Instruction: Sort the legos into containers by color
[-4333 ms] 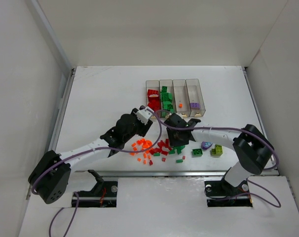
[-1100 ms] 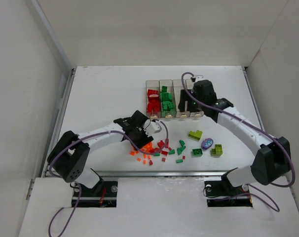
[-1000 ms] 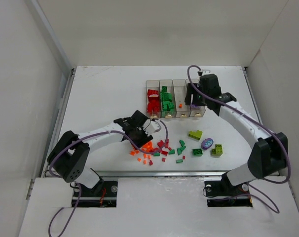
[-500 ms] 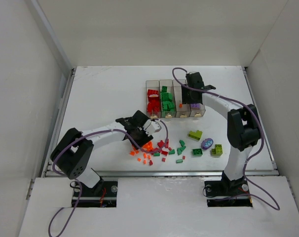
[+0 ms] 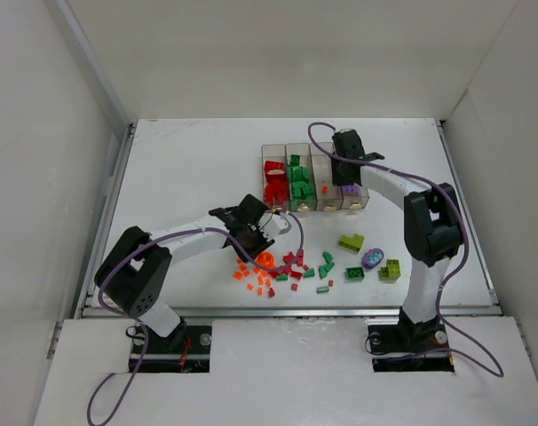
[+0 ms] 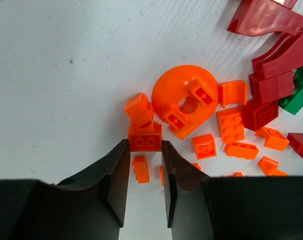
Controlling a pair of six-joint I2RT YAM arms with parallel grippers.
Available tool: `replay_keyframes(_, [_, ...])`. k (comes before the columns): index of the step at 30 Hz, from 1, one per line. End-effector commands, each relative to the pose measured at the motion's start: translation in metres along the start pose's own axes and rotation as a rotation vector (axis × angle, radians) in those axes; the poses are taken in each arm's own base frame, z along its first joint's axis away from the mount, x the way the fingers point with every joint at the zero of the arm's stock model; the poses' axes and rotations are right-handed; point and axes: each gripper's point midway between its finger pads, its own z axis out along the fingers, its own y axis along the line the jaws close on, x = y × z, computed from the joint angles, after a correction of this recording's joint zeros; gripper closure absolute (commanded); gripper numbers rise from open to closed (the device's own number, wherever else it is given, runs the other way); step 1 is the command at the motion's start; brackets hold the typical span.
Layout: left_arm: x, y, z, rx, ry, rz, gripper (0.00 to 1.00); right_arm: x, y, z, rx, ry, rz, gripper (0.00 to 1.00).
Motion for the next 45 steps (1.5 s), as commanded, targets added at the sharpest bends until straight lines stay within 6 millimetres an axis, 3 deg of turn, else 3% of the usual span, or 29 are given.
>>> replay_keyframes(1, [-0.010, -0.001, -0.011, 0.015, -0.026, 0.014, 1.00, -0.025, 0.022, 0.002, -0.065, -0.074, 0.000, 0.93])
replay_keyframes(4, [-0.008, -0.001, -0.012, 0.015, -0.028, 0.014, 1.00, -0.032, 0.036, 0.000, -0.085, -0.092, -0.014, 1.00])
replay_keyframes(9, [-0.013, -0.001, -0.017, 0.011, -0.038, 0.016, 1.00, -0.038, 0.064, -0.001, -0.153, -0.091, 0.020, 1.00])
replay_keyframes(12, [-0.023, 0.006, -0.034, -0.017, -0.079, 0.025, 1.00, -0.041, 0.079, -0.004, -0.181, -0.088, 0.063, 1.00])
replay_keyframes(14, [-0.026, 0.006, -0.045, -0.027, -0.105, 0.042, 1.00, -0.035, 0.079, -0.003, -0.179, -0.075, 0.084, 1.00])
replay_keyframes(18, [-0.044, 0.005, -0.076, -0.042, -0.205, 0.089, 1.00, -0.033, 0.091, -0.012, -0.199, -0.100, 0.134, 1.00])
replay_keyframes(22, [-0.062, 0.000, -0.085, -0.007, -0.267, 0.103, 1.00, -0.038, 0.095, -0.024, -0.237, -0.124, 0.184, 1.00])
replay_keyframes(24, [-0.085, 0.003, -0.089, -0.006, -0.330, 0.107, 1.00, -0.039, 0.101, -0.029, -0.281, -0.126, 0.203, 1.00])
replay_keyframes(25, [-0.092, 0.006, -0.083, -0.006, -0.330, 0.107, 1.00, -0.035, 0.109, -0.031, -0.322, -0.111, 0.209, 0.98])
replay_keyframes(27, [-0.129, 0.017, -0.088, -0.032, -0.413, 0.098, 1.00, -0.042, 0.110, -0.040, -0.340, -0.127, 0.211, 0.82])
replay_keyframes(28, [-0.142, 0.021, -0.088, -0.036, -0.432, 0.088, 1.00, -0.045, 0.110, -0.044, -0.344, -0.137, 0.213, 0.64])
replay_keyframes(29, [-0.150, 0.027, -0.072, -0.037, -0.406, 0.069, 1.00, -0.052, 0.110, -0.049, -0.353, -0.160, 0.216, 0.57])
replay_keyframes(30, [-0.178, 0.035, -0.082, -0.052, -0.462, 0.059, 1.00, -0.056, 0.108, -0.059, -0.359, -0.177, 0.219, 0.54])
replay_keyframes(31, [-0.186, 0.042, -0.079, -0.055, -0.463, 0.040, 1.00, -0.062, 0.101, -0.062, -0.353, -0.192, 0.221, 0.53])
replay_keyframes(32, [-0.191, 0.046, -0.059, -0.041, -0.431, 0.022, 1.00, -0.068, 0.093, -0.064, -0.344, -0.209, 0.218, 0.51])
replay_keyframes(34, [-0.217, 0.066, -0.063, -0.062, -0.476, -0.032, 1.00, -0.080, 0.082, -0.076, -0.342, -0.247, 0.219, 0.50])
replay_keyframes(35, [-0.232, 0.078, -0.055, -0.071, -0.488, -0.038, 1.00, -0.084, 0.076, -0.082, -0.338, -0.264, 0.215, 0.50])
replay_keyframes(36, [-0.228, 0.078, -0.042, -0.063, -0.462, -0.043, 1.00, -0.086, 0.069, -0.080, -0.326, -0.266, 0.225, 0.50])
replay_keyframes(37, [-0.245, 0.084, -0.048, -0.073, -0.501, -0.044, 1.00, -0.084, 0.068, -0.082, -0.326, -0.265, 0.225, 0.50])
replay_keyframes(39, [-0.254, 0.088, -0.032, -0.063, -0.498, -0.043, 1.00, -0.085, 0.054, -0.081, -0.313, -0.267, 0.243, 0.50])
replay_keyframes(41, [-0.273, 0.094, -0.035, -0.069, -0.531, -0.050, 1.00, -0.076, 0.043, -0.075, -0.293, -0.248, 0.253, 0.50])
replay_keyframes(43, [-0.275, 0.100, -0.019, -0.079, -0.512, -0.070, 1.00, -0.076, 0.026, -0.073, -0.268, -0.249, 0.286, 0.50])
replay_keyframes(45, [-0.277, 0.105, -0.013, -0.097, -0.505, -0.075, 0.83, -0.073, 0.016, -0.069, -0.251, -0.241, 0.299, 0.49])
